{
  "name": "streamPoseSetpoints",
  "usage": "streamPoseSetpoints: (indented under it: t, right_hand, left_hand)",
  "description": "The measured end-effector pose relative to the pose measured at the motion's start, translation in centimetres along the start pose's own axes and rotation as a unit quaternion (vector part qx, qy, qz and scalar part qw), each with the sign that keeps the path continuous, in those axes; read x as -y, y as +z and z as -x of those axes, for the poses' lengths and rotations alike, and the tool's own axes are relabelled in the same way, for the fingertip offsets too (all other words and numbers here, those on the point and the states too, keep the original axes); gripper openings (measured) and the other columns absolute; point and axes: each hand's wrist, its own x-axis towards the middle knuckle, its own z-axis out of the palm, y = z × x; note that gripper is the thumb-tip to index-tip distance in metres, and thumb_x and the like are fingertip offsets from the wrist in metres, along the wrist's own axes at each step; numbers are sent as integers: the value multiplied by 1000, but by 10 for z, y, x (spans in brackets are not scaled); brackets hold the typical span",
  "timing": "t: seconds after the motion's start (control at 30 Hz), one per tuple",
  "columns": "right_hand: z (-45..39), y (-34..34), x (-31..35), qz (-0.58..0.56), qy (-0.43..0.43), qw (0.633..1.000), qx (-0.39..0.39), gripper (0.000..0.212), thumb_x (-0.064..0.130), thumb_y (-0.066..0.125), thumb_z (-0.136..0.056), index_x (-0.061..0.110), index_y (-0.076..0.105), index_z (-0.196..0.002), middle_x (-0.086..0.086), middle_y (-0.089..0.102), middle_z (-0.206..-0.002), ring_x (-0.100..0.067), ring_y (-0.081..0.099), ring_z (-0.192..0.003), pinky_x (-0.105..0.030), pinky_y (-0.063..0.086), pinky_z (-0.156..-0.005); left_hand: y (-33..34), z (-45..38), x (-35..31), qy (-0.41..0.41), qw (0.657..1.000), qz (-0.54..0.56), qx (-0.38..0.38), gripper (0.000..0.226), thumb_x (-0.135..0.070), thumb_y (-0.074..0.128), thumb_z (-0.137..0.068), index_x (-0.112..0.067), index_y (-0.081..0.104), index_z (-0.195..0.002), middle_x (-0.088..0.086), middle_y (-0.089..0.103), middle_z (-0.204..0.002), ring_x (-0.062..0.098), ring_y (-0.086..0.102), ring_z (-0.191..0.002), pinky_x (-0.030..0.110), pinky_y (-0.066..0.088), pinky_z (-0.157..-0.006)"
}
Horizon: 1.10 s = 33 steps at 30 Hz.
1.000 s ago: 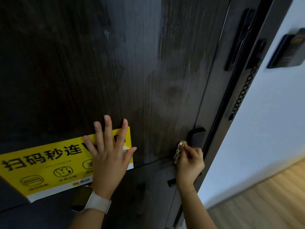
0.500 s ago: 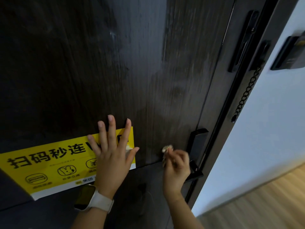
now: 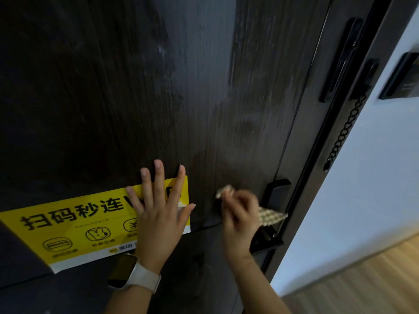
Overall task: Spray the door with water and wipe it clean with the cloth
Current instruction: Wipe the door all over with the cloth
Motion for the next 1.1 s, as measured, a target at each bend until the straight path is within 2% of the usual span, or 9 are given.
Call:
streamPoseSetpoints:
  t: [0.1,0.2,0.4,0.5,0.63,0.77,0.9,0.97,1.1]
  right_hand:
    - [42,-4,-16,9,4,996,85,39,-10,70,-79,17,73,-106,5,53,-104,-15,57,-92,-27,50,-76]
    - [32,-11,-19,8,9,995,103,30,-10,73,-77,13,75,-97,4,55,-97,-16,59,-87,-32,51,-71]
    - [-18,-11,-5,-95,70,993,-11,11,3,65,-87,0,75,-90,-2,54,-90,-27,60,-75,-31,49,-63]
    - [2,-5,-12,-100,138,984,-49,7,1,69,-87,3,69,-79,-2,52,-89,-19,59,-76,-25,47,-65]
    - [47,7,-7,-81,271,956,-73,40,-13,69,-80,26,60,-73,4,53,-88,-5,56,-78,-13,44,-69]
    - [76,25,18,-82,238,968,-6,34,-18,70,-75,15,65,-74,2,55,-86,-3,58,-81,-10,45,-72]
    - [89,29,23,-85,200,973,78,33,-9,74,-78,23,64,-75,12,55,-87,-10,61,-79,-19,50,-69]
    - [85,23,18,-77,192,973,103,30,-7,72,-80,21,62,-74,10,54,-85,-9,59,-79,-17,47,-69]
    - [42,-9,1,-51,217,975,20,35,-15,70,-79,19,61,-75,1,52,-82,-1,55,-76,-8,40,-67]
  left_hand:
    - [0,-1,1,3,1000,3,-1,88,-54,44,-86,-28,0,-158,11,-17,-163,34,-15,-150,55,-16,-118]
    - [-1,0,0,2,1000,8,-4,88,-54,43,-86,-29,-1,-158,11,-17,-163,33,-16,-150,54,-16,-118]
    - [-1,0,2,4,1000,18,9,87,-53,44,-86,-30,-1,-158,10,-18,-163,34,-16,-150,55,-15,-117]
    - [-2,1,4,4,1000,27,14,85,-52,43,-88,-31,-1,-157,9,-19,-163,33,-16,-150,54,-15,-117]
    - [-4,1,3,4,1000,29,10,79,-48,42,-92,-31,0,-158,8,-19,-163,31,-17,-150,55,-14,-117]
    - [-2,0,1,0,1000,27,10,79,-48,41,-93,-32,-1,-157,8,-19,-163,31,-17,-150,57,-12,-117]
    - [-3,1,1,-1,1000,19,12,78,-48,41,-93,-31,0,-158,8,-19,-163,32,-16,-150,57,-11,-117]
    - [-4,1,2,-4,1000,16,17,79,-49,42,-93,-31,1,-158,8,-19,-163,32,-16,-150,56,-12,-118]
    - [-16,-1,-6,-26,998,41,34,85,-49,56,-88,-30,10,-157,8,-14,-164,31,-12,-151,56,-10,-119]
